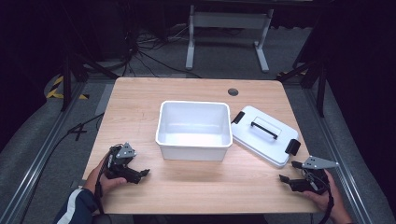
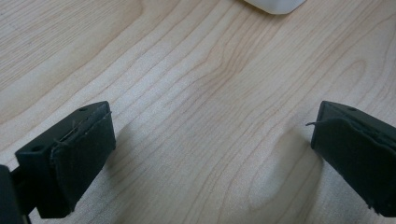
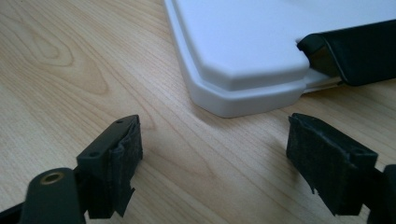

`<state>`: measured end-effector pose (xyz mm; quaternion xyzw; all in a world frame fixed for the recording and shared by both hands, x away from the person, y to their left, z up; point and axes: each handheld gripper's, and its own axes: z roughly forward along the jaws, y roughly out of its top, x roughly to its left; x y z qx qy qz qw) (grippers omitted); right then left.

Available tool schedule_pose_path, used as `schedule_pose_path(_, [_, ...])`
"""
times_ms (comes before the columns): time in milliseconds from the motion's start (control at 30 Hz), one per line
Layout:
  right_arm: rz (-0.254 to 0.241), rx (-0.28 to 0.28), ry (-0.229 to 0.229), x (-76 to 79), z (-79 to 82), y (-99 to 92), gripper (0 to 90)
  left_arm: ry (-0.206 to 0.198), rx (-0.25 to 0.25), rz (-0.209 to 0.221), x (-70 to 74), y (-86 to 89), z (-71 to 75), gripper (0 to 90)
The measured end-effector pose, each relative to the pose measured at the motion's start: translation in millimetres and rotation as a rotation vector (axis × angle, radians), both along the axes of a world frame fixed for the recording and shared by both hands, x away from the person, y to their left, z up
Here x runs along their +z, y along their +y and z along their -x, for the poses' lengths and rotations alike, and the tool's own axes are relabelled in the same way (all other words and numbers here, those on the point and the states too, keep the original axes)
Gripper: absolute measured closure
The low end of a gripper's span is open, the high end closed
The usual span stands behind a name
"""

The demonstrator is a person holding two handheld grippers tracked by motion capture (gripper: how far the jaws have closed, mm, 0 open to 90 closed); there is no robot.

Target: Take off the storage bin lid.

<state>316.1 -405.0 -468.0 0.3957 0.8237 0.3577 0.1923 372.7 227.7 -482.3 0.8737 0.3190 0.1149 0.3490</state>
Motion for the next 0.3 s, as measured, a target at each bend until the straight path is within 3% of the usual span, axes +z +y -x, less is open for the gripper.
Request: schedule_pose_path(300, [0.001, -0.008, 0.0, 0.0, 0.4, -0.2, 18.3, 0.0, 0.0, 0.0, 0.0, 0.0, 0.0, 0.2])
